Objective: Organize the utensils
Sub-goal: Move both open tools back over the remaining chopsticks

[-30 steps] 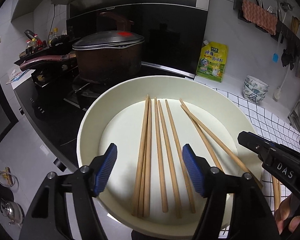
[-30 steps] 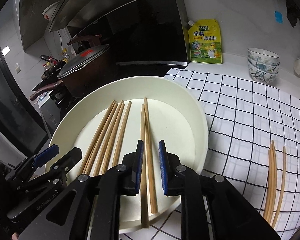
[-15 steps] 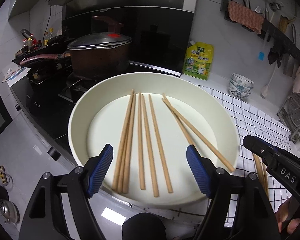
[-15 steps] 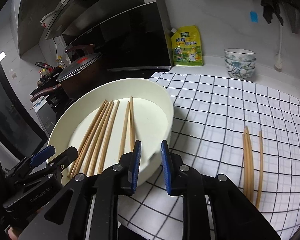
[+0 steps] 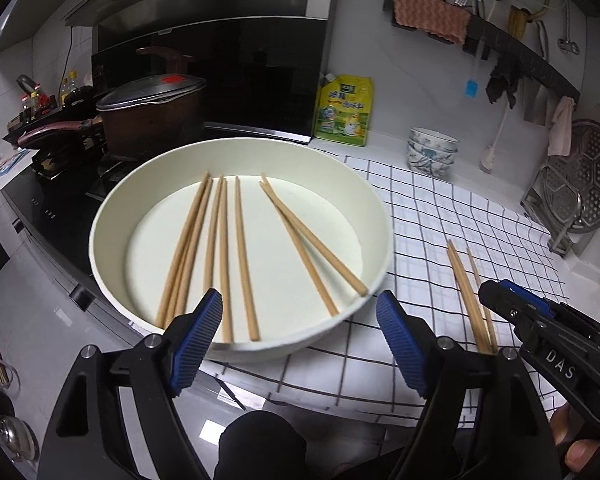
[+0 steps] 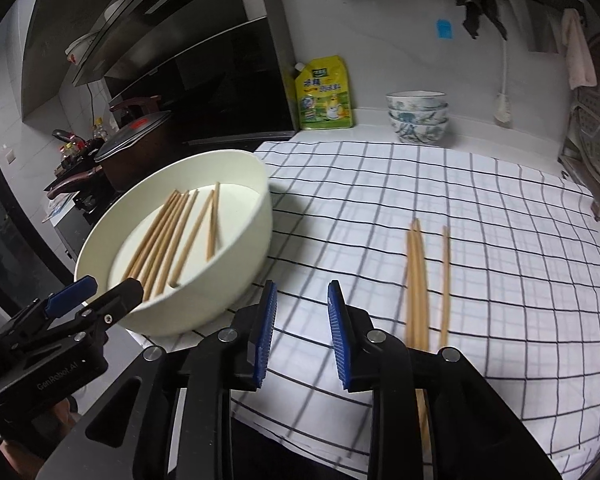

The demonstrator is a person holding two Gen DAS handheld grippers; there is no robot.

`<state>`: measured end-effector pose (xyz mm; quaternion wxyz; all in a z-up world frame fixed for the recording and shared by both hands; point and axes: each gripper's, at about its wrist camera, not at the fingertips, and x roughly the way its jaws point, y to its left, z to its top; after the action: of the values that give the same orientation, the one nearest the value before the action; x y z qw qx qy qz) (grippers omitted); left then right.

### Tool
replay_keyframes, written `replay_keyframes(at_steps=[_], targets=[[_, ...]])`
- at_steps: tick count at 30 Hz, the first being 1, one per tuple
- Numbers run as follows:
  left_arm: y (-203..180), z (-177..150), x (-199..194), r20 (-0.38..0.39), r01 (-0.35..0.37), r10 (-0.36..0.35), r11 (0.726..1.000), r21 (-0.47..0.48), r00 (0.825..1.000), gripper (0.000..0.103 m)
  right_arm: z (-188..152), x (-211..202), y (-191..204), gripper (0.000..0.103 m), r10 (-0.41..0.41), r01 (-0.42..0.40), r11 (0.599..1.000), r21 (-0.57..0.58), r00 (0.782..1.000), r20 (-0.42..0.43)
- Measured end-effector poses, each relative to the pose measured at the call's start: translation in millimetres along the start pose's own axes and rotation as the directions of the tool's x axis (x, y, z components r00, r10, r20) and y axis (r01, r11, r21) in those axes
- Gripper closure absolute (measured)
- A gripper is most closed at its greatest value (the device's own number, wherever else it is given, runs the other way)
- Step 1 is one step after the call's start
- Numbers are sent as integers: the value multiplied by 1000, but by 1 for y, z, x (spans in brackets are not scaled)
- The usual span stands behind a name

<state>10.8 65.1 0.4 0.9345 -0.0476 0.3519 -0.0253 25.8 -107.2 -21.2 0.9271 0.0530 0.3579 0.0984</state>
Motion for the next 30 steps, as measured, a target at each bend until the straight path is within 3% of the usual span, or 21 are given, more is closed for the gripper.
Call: replay_keyframes(at_steps=[13,21,30], targets=[[-54,-22,4,-54,55,-50,993,103,997,21,-26,-9,-66,70,-100,100,993,66,995,-17],[-75,-29,14,-62,76,-70,992,102,996,13,-37,6,-92,63,-162,166,984,60,984,-72],[-86,-39,30,-77,79,-72,994,82,994,13,-34,31,-94,63,-194,195,981,5,975,-110]])
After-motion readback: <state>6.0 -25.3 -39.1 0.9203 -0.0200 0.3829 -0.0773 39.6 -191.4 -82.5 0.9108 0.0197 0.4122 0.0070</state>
